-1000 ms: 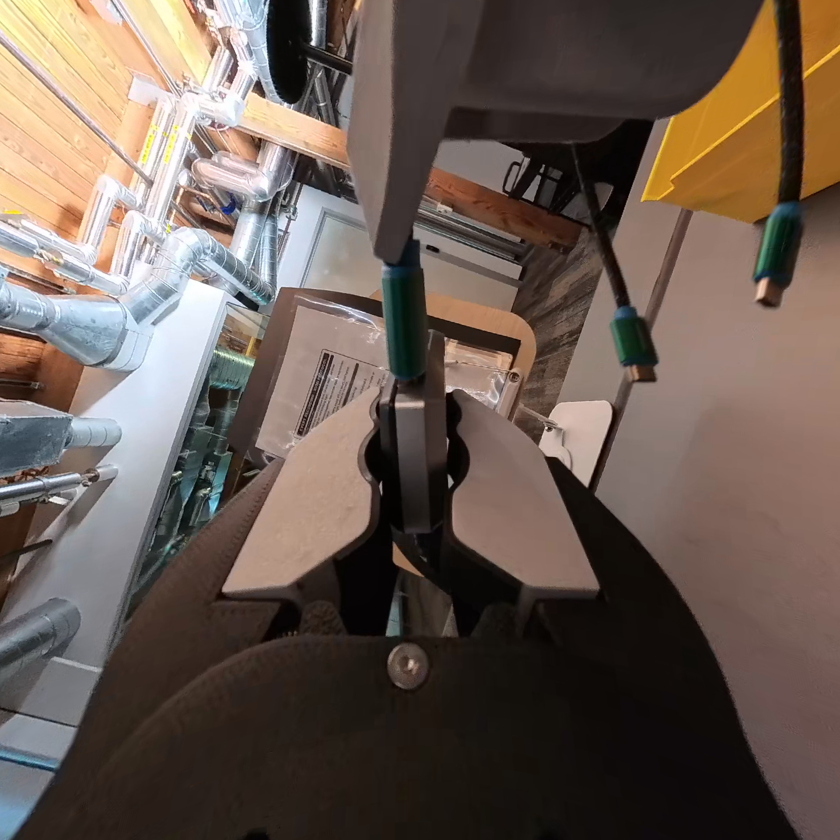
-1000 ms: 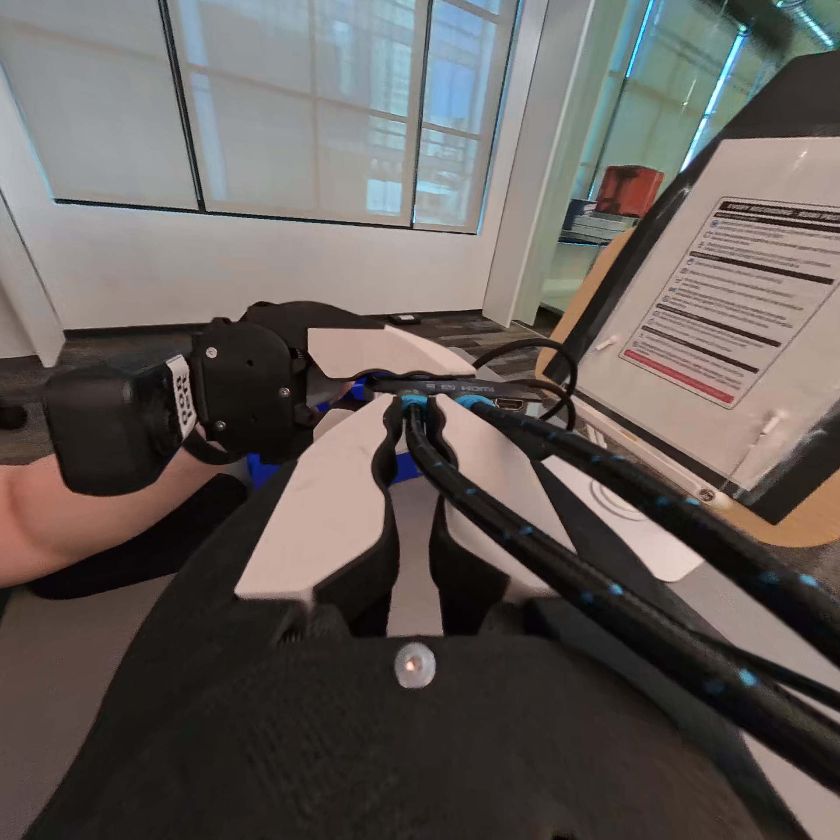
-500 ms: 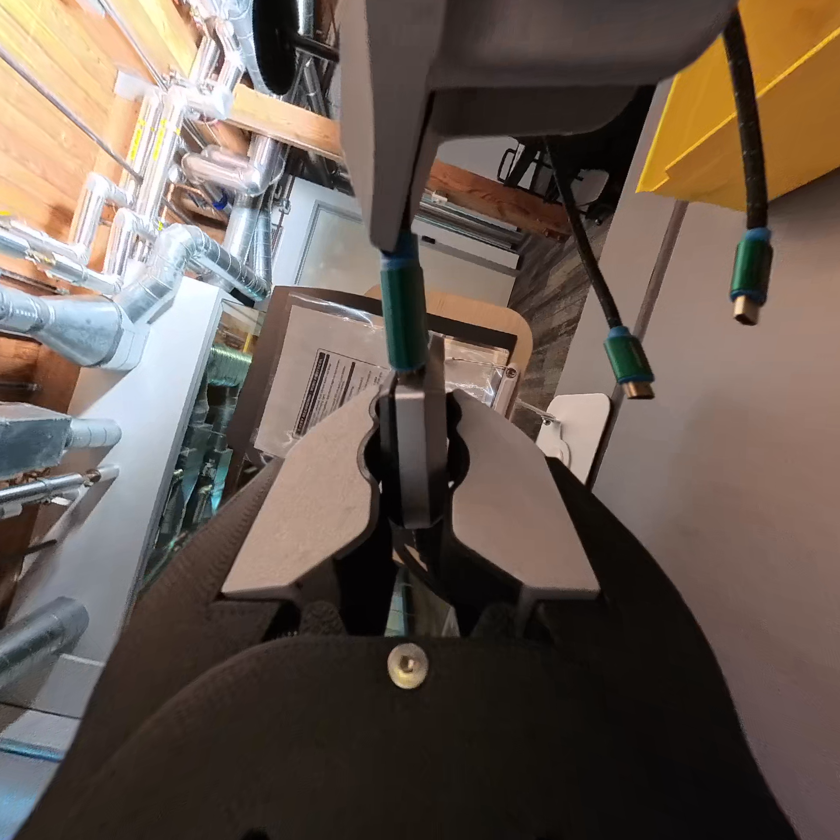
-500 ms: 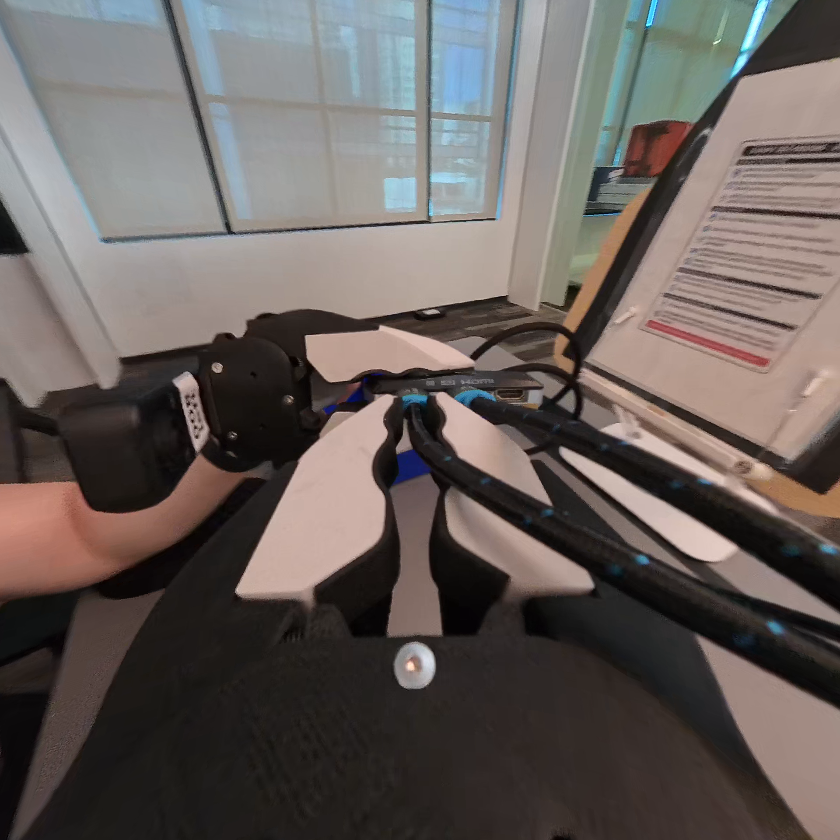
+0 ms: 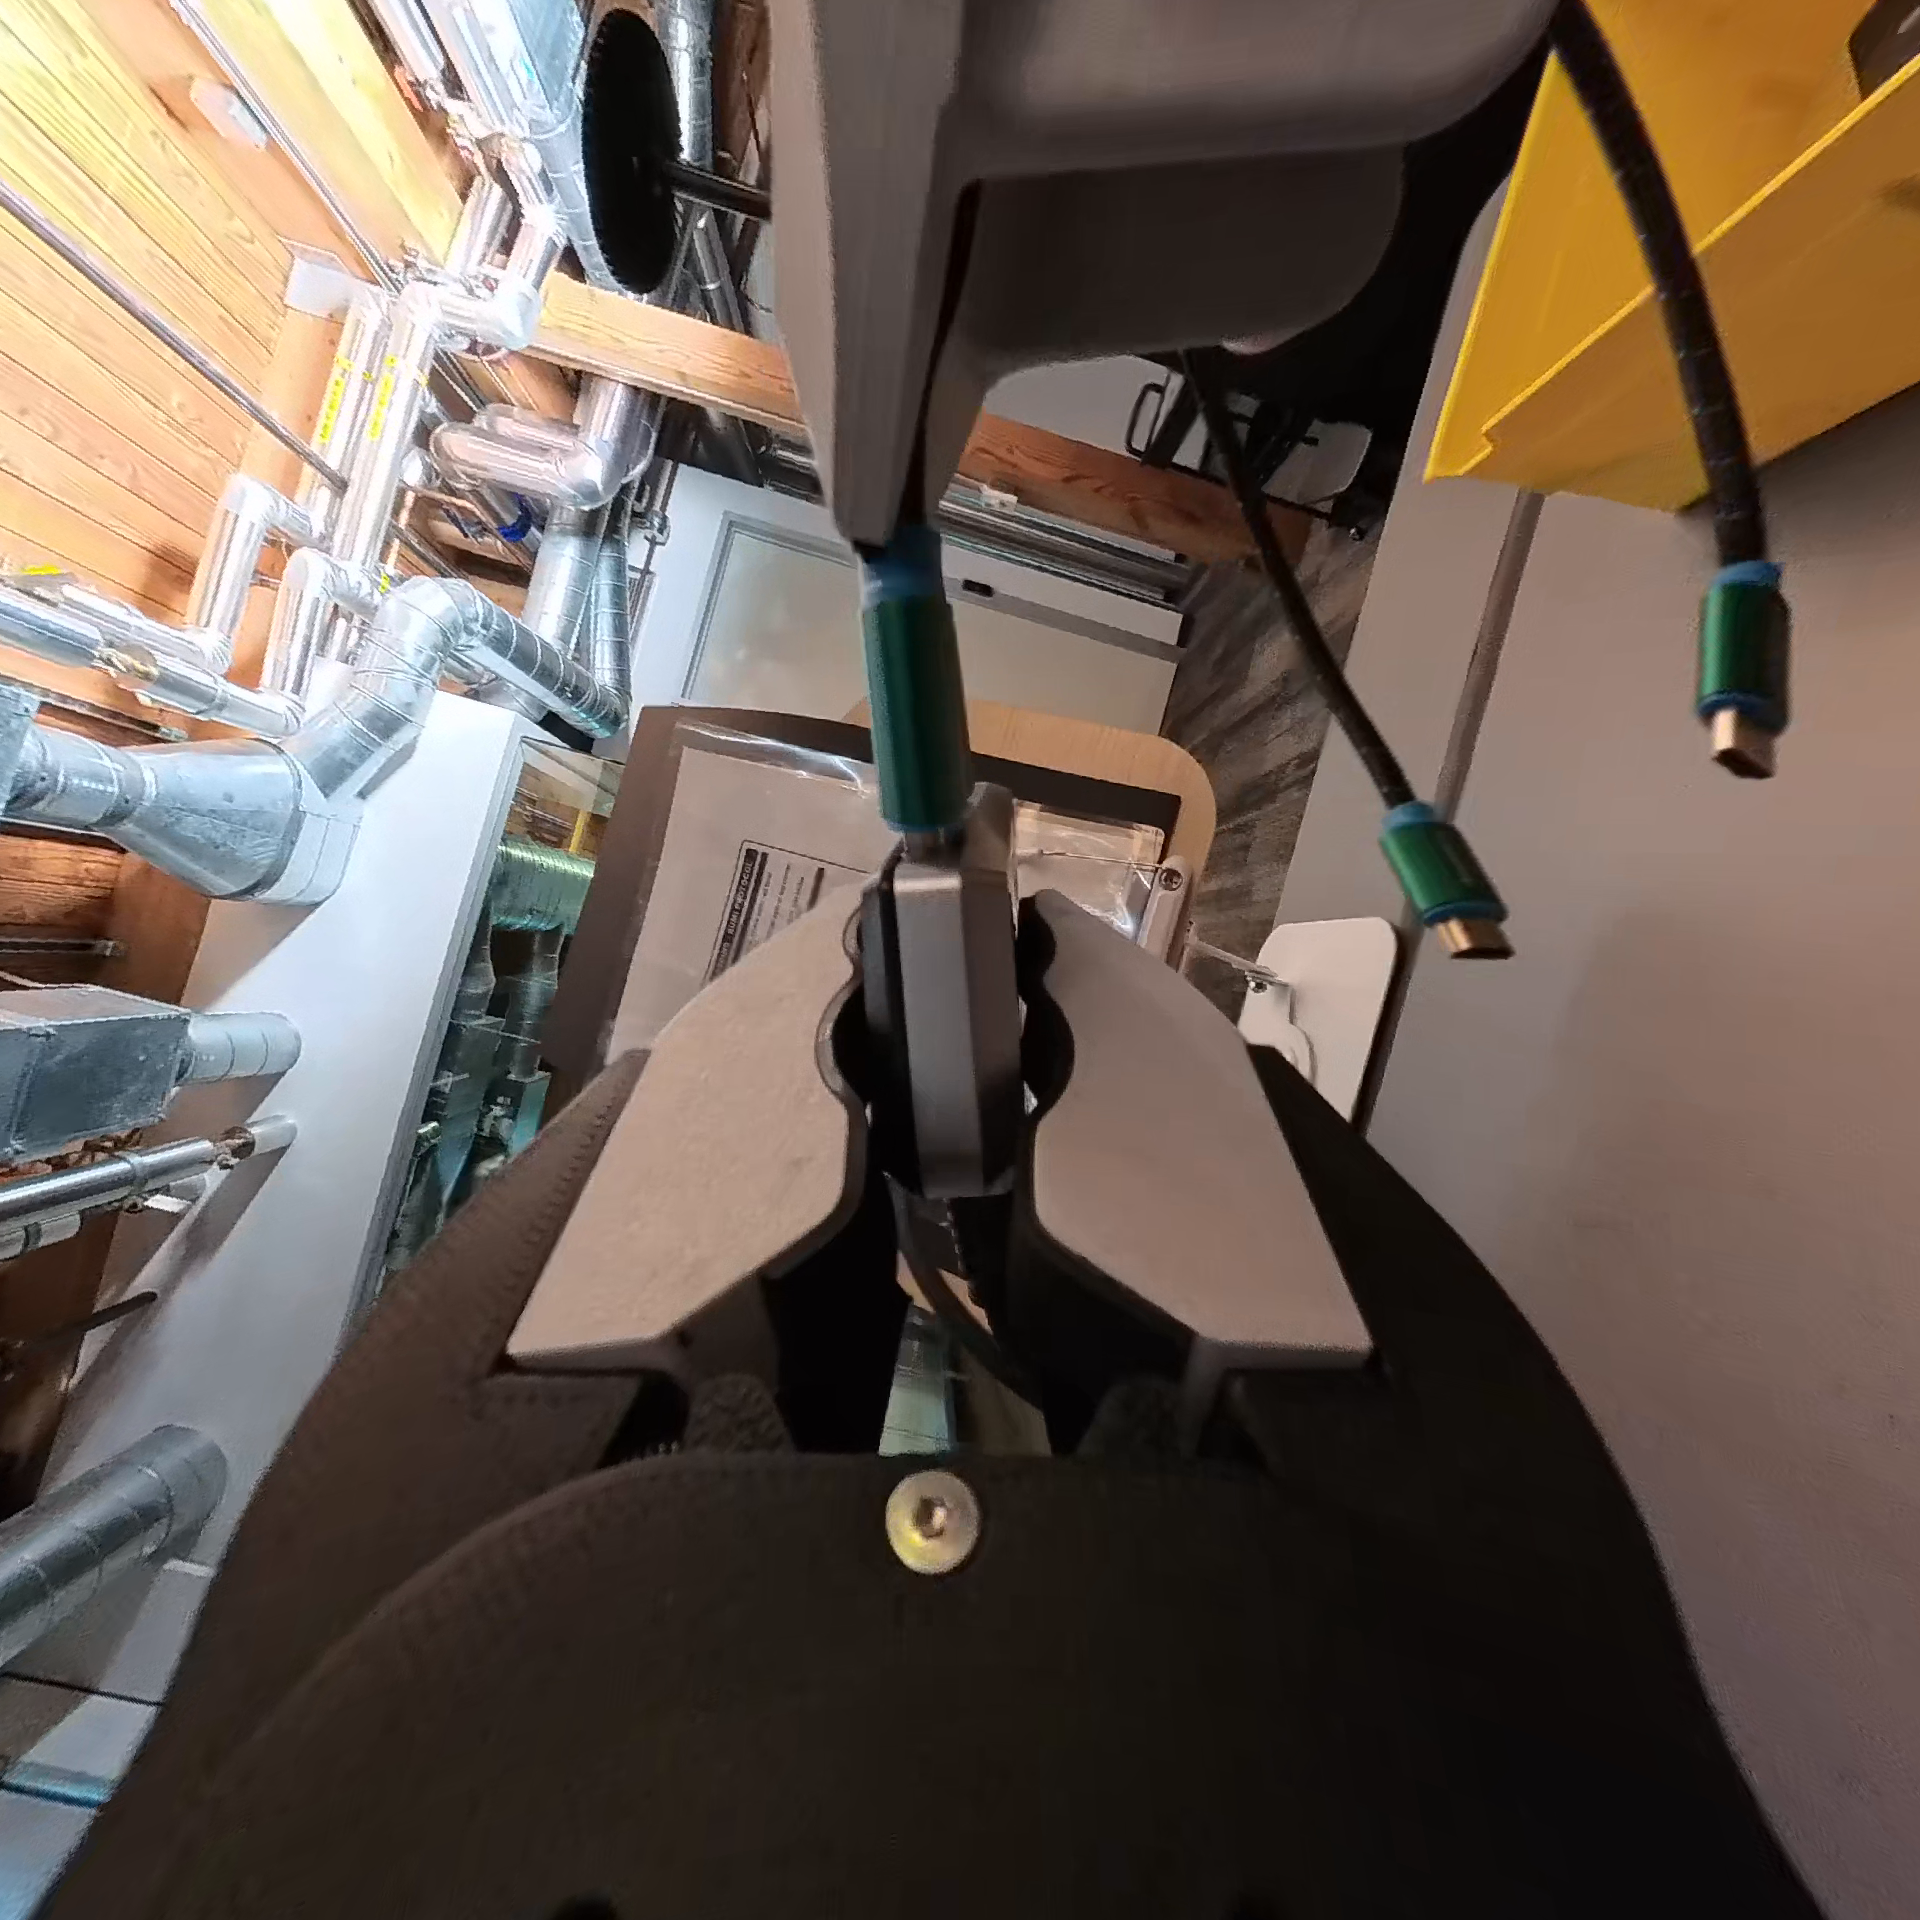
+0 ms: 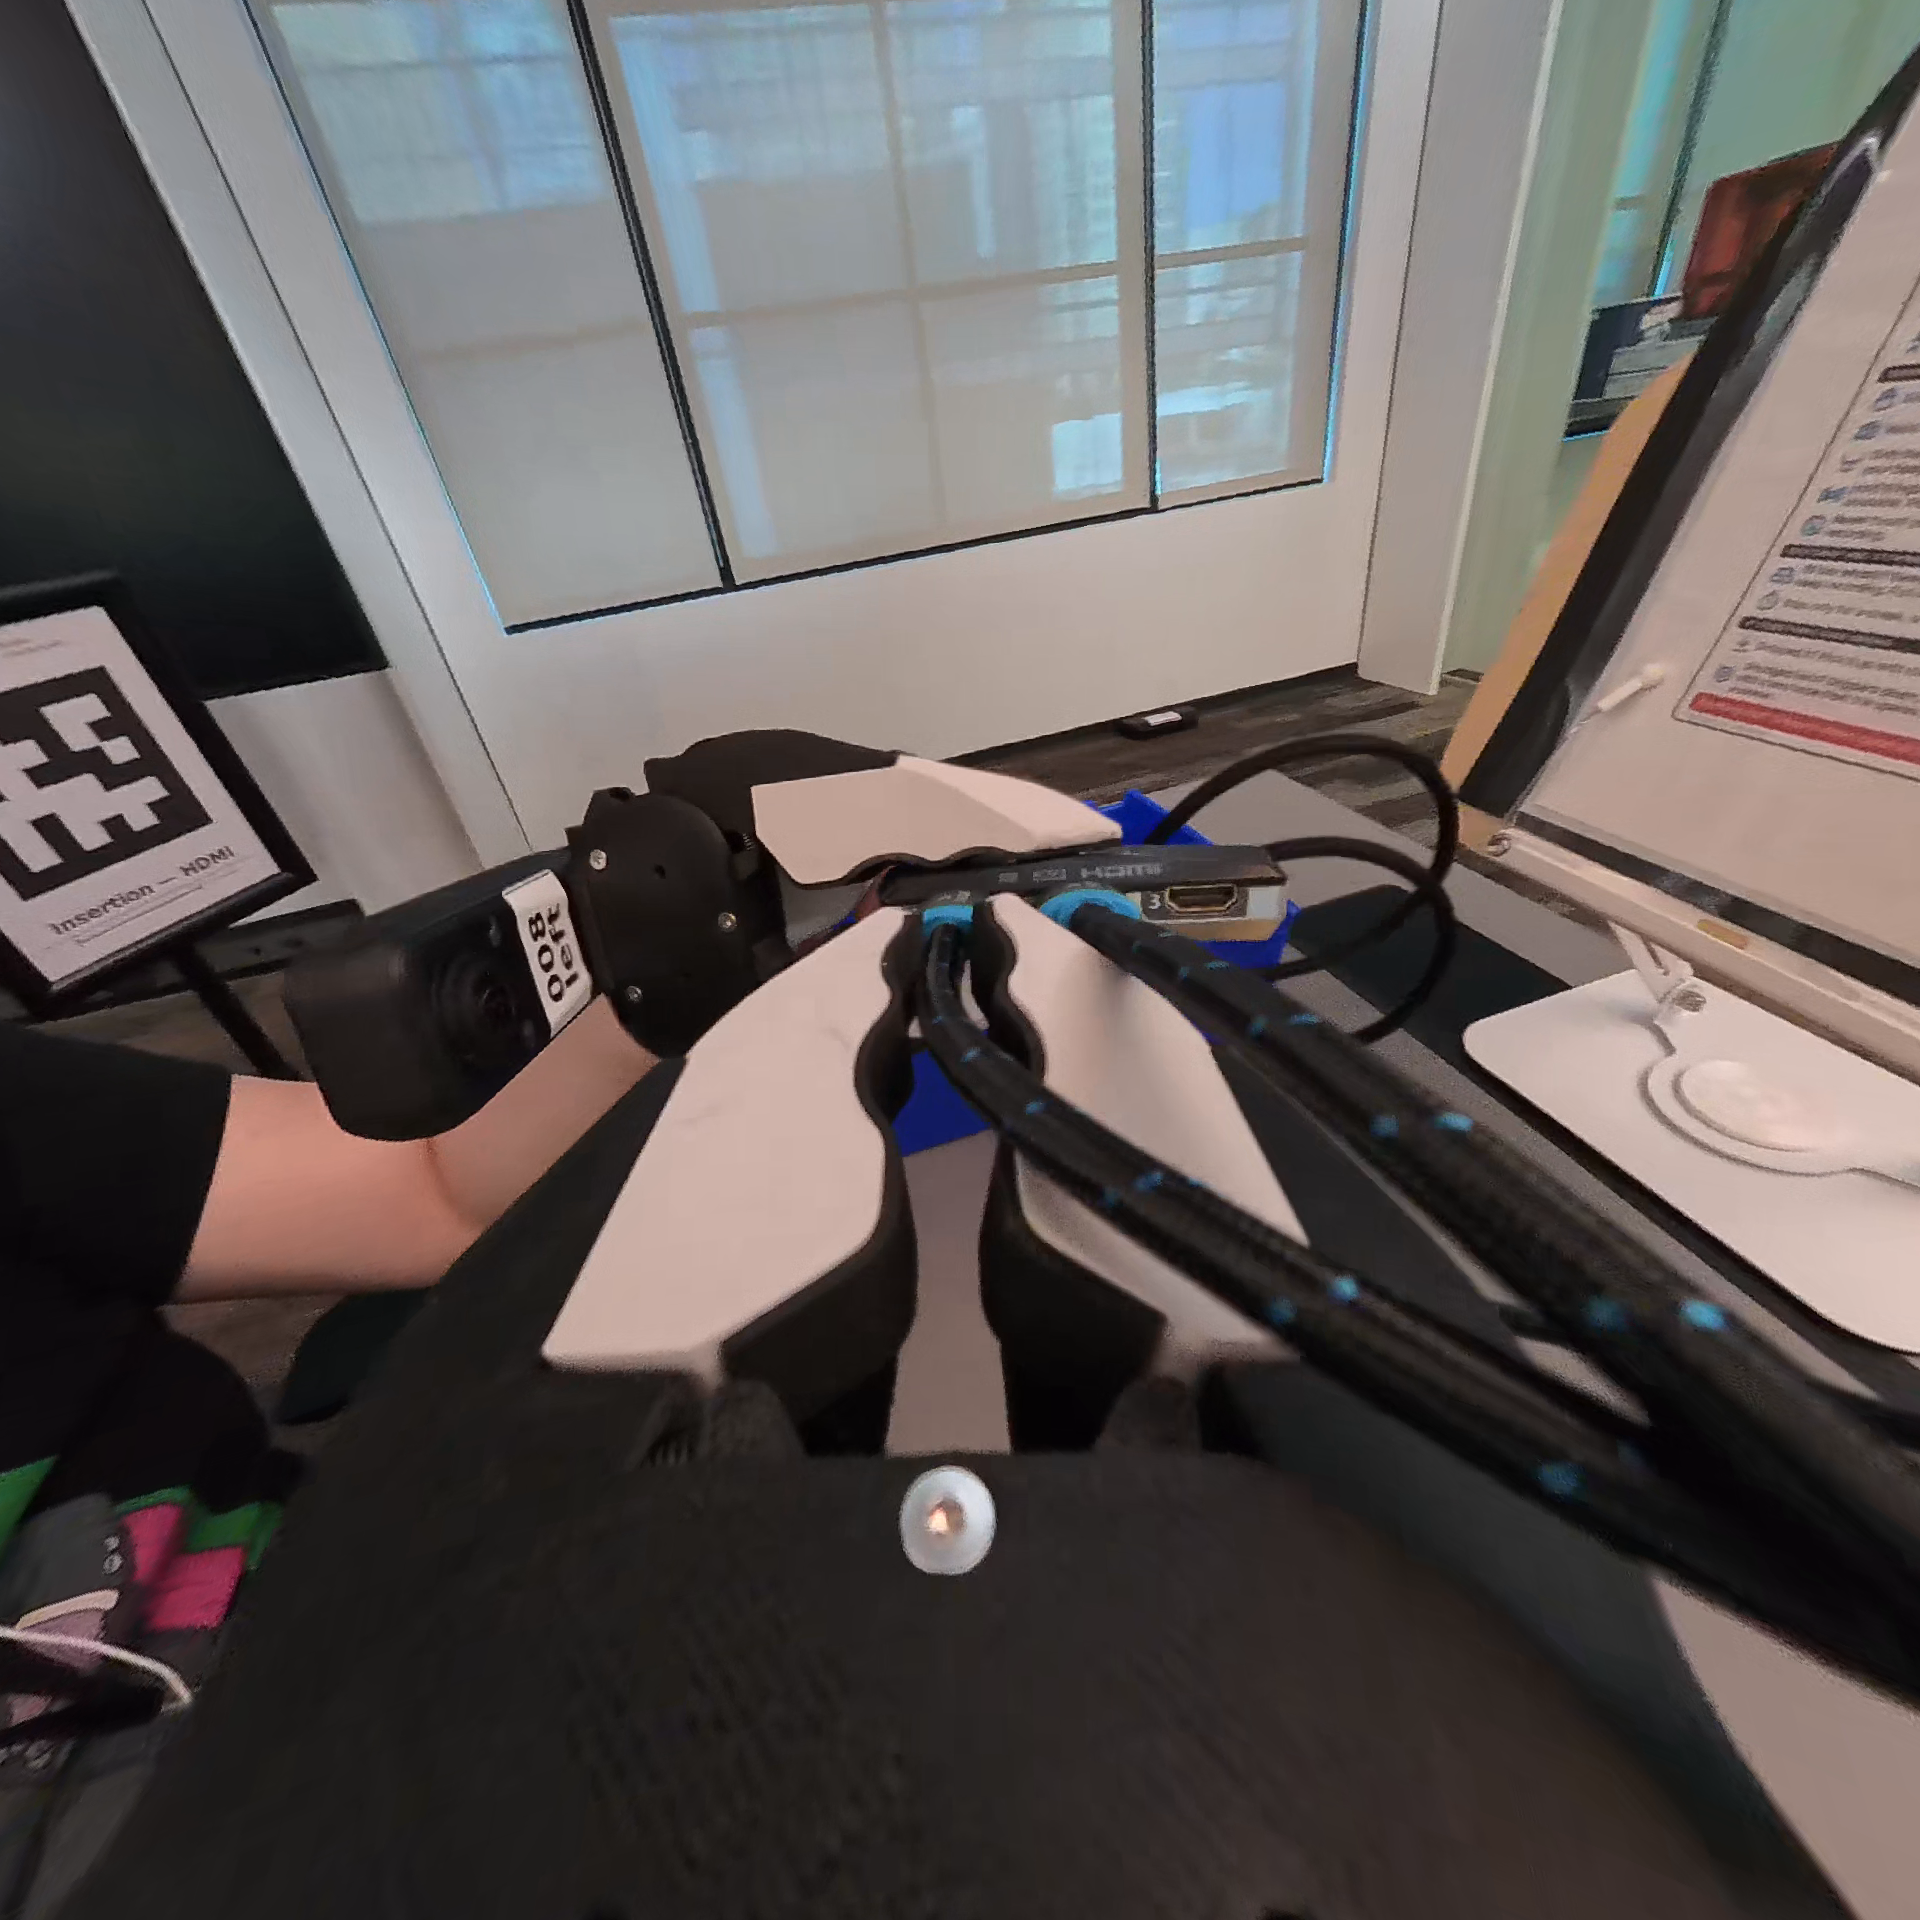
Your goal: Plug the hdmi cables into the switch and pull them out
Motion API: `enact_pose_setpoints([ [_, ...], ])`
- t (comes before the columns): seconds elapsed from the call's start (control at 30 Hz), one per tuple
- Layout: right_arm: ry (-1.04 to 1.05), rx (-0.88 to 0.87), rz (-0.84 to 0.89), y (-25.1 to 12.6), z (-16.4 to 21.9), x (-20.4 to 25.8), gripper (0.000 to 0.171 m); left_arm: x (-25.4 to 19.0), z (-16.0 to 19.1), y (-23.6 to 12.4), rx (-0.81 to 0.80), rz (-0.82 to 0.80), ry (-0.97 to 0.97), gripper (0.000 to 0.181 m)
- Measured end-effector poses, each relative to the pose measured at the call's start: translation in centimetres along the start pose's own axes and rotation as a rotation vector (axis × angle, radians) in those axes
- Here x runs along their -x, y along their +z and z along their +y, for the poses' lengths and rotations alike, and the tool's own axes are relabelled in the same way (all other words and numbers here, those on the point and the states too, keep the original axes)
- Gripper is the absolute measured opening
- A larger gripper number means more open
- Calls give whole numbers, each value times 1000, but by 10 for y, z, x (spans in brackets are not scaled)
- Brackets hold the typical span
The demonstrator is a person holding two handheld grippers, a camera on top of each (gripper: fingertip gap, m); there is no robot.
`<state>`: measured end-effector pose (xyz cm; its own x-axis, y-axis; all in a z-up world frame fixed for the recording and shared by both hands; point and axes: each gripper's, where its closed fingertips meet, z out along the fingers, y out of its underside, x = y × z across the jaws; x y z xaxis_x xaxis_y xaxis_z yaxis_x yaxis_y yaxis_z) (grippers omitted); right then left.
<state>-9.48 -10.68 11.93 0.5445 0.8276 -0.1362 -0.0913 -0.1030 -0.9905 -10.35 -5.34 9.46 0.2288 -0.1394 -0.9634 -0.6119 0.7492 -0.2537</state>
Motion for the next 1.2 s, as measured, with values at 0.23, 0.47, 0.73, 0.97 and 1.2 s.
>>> enact_pose_setpoints([
  [0.23,-101,23,100,2,-2,3,7,-3,3,2,5,19,-30,22],
  [0.47,-161,80,46,-7,1,7,9,-4,-6,-1,13,-6,20,22],
  [0.73,-189,121,29,-3,9,7,11,3,-5,-2,25,-43,50,22],
  [0.97,-161,49,45,-6,-3,4,11,6,-3,-3,32,-51,51,22],
  [1.2,-202,34,28,-7,-4,8,7,4,-5,-4,18,-24,21,22],
])
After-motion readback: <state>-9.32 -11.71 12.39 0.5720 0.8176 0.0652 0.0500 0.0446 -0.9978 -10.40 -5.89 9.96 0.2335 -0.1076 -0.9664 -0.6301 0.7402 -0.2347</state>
